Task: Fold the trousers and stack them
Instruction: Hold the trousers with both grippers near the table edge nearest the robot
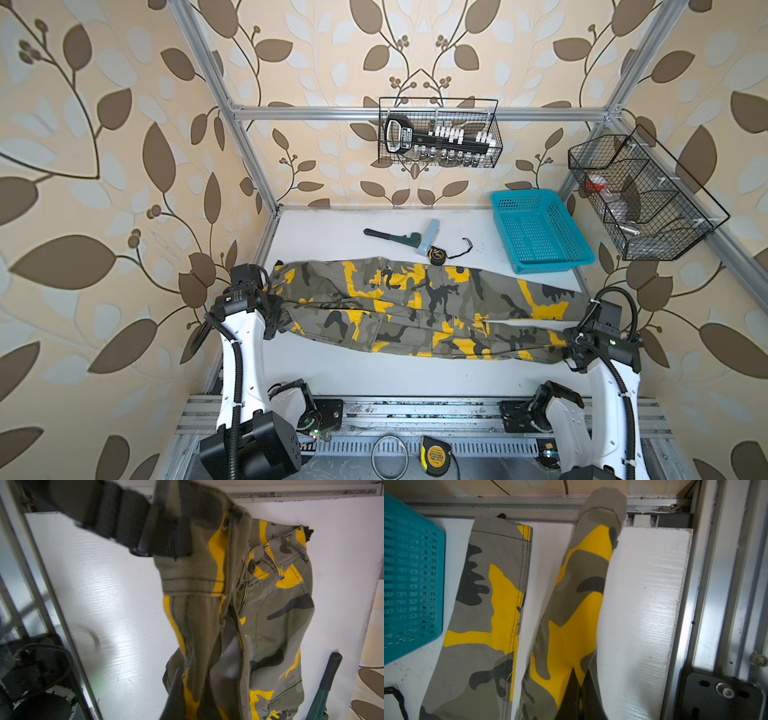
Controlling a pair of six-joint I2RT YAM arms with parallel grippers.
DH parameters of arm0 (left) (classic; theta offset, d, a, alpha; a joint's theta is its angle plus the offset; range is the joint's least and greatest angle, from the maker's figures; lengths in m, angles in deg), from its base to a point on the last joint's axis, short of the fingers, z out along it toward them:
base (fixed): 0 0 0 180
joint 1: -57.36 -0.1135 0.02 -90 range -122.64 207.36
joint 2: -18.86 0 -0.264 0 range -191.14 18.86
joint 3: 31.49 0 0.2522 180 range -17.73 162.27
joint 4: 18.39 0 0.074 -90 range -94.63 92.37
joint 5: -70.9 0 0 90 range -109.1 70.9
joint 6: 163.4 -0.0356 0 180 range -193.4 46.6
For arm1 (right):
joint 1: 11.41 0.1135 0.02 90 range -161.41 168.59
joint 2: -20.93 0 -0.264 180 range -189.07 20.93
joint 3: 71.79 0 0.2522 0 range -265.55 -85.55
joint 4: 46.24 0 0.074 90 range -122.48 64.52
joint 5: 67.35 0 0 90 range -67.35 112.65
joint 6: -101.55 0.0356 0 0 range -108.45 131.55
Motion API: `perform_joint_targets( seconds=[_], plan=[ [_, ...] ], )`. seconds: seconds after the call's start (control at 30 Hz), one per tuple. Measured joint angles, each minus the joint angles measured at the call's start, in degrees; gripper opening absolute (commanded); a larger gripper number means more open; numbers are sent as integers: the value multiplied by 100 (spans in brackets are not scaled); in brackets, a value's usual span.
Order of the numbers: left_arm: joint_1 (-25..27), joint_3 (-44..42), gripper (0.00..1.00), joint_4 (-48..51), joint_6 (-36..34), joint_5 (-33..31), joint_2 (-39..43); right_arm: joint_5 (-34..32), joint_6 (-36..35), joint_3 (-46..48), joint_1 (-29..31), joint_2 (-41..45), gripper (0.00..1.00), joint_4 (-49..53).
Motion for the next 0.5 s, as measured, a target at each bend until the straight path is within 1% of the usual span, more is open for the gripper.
perform_joint_targets(
  seconds=[0.27, 0.5],
  plan=[
    [26, 699, 0, 743, 2, -505, 511, -568, 431, -935, 520, 258, 2, 660],
    [33, 796, 0, 1176, -13, -713, 1054, -1239, 748, -1480, 831, 481, 3, 1370]
  ],
)
